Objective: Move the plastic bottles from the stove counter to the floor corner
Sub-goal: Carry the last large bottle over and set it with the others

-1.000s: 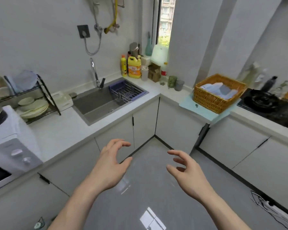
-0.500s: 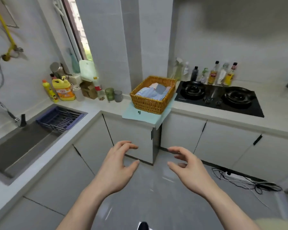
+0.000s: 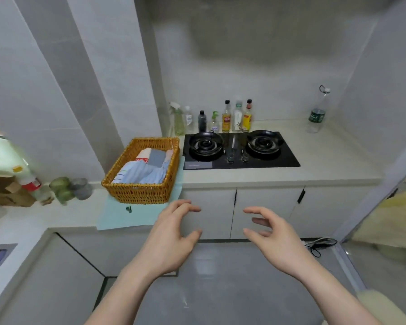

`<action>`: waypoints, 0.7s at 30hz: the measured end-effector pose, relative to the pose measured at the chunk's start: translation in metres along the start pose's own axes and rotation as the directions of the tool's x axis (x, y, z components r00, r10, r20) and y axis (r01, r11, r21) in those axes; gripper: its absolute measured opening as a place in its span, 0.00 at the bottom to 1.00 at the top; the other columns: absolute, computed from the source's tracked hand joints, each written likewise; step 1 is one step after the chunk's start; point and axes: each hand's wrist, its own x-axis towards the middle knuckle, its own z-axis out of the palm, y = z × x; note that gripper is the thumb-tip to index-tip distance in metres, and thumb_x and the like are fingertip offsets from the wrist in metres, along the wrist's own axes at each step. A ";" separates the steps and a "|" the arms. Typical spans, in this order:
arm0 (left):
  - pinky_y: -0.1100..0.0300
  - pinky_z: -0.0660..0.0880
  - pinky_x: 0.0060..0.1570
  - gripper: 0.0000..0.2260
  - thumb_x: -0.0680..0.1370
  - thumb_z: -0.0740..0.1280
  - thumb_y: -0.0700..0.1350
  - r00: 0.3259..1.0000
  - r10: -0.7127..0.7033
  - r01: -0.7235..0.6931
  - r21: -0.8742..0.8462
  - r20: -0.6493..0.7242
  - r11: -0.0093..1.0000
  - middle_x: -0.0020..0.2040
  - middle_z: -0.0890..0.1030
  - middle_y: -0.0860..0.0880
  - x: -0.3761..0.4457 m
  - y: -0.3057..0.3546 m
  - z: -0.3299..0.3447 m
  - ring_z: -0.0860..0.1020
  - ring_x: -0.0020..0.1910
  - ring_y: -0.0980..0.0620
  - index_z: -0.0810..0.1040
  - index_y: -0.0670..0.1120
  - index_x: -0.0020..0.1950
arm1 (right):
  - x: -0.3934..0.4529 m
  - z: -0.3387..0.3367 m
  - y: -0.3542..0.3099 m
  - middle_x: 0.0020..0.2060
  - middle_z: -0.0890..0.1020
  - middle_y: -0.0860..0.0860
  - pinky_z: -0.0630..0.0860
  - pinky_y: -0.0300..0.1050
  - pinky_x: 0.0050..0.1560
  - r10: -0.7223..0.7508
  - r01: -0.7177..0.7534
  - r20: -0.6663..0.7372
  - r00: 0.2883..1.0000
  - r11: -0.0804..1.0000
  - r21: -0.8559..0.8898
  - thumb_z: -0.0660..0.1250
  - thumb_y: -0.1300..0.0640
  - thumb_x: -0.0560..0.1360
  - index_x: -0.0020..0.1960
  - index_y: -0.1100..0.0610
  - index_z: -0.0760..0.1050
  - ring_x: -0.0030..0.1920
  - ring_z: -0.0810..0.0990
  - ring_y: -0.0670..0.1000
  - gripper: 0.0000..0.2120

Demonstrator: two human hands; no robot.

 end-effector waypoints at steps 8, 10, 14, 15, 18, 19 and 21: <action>0.64 0.63 0.68 0.17 0.76 0.69 0.54 0.982 0.152 -0.151 -0.015 0.109 0.988 0.67 0.67 0.66 0.116 0.039 0.043 0.67 0.69 0.63 0.72 0.62 0.64 | 0.060 -0.076 0.025 0.55 0.76 0.32 0.71 0.20 0.45 0.072 -0.068 -0.132 0.989 0.997 0.030 0.72 0.57 0.78 0.60 0.36 0.76 0.57 0.77 0.33 0.18; 0.66 0.62 0.68 0.17 0.76 0.69 0.54 0.980 0.163 -0.163 -0.013 0.113 0.987 0.67 0.67 0.65 0.142 0.049 0.057 0.67 0.69 0.63 0.73 0.62 0.64 | 0.080 -0.096 0.034 0.57 0.77 0.33 0.71 0.22 0.47 0.073 -0.068 -0.140 0.987 0.997 0.036 0.72 0.56 0.78 0.60 0.34 0.75 0.58 0.77 0.35 0.19; 0.70 0.59 0.65 0.17 0.77 0.69 0.54 0.984 0.145 -0.147 0.005 0.098 0.989 0.67 0.67 0.66 0.190 0.067 0.081 0.66 0.68 0.64 0.73 0.61 0.64 | 0.125 -0.135 0.055 0.59 0.77 0.37 0.72 0.34 0.54 0.093 -0.084 -0.146 0.985 0.994 0.066 0.73 0.53 0.77 0.60 0.33 0.75 0.60 0.80 0.43 0.19; 0.70 0.58 0.65 0.16 0.77 0.70 0.54 0.987 0.135 -0.136 0.010 0.091 0.991 0.67 0.67 0.66 0.201 0.071 0.086 0.66 0.68 0.64 0.73 0.61 0.64 | 0.137 -0.146 0.059 0.60 0.77 0.35 0.72 0.33 0.54 0.071 -0.062 -0.146 0.987 0.996 0.066 0.73 0.54 0.77 0.60 0.33 0.76 0.61 0.79 0.41 0.19; 0.69 0.59 0.65 0.16 0.77 0.70 0.54 0.992 0.101 -0.103 0.023 0.074 0.994 0.68 0.67 0.67 0.232 0.082 0.099 0.65 0.68 0.65 0.73 0.62 0.64 | 0.171 -0.177 0.072 0.62 0.78 0.34 0.73 0.33 0.59 0.024 -0.014 -0.145 0.989 0.998 0.067 0.73 0.57 0.77 0.59 0.35 0.77 0.64 0.77 0.36 0.19; 0.69 0.59 0.65 0.16 0.77 0.70 0.54 0.994 0.089 -0.091 0.021 0.067 0.996 0.68 0.67 0.67 0.241 0.084 0.103 0.65 0.69 0.64 0.73 0.62 0.64 | 0.182 -0.186 0.075 0.62 0.78 0.33 0.74 0.35 0.61 0.019 -0.008 -0.145 0.989 0.997 0.076 0.73 0.57 0.76 0.59 0.35 0.77 0.64 0.76 0.35 0.19; 0.67 0.60 0.65 0.16 0.77 0.70 0.54 0.995 0.076 -0.078 0.026 0.056 0.997 0.68 0.67 0.66 0.259 0.089 0.111 0.66 0.69 0.63 0.73 0.62 0.63 | 0.204 -0.203 0.082 0.62 0.78 0.32 0.76 0.42 0.65 0.012 0.001 -0.151 0.989 0.996 0.084 0.73 0.56 0.76 0.59 0.35 0.78 0.64 0.76 0.34 0.19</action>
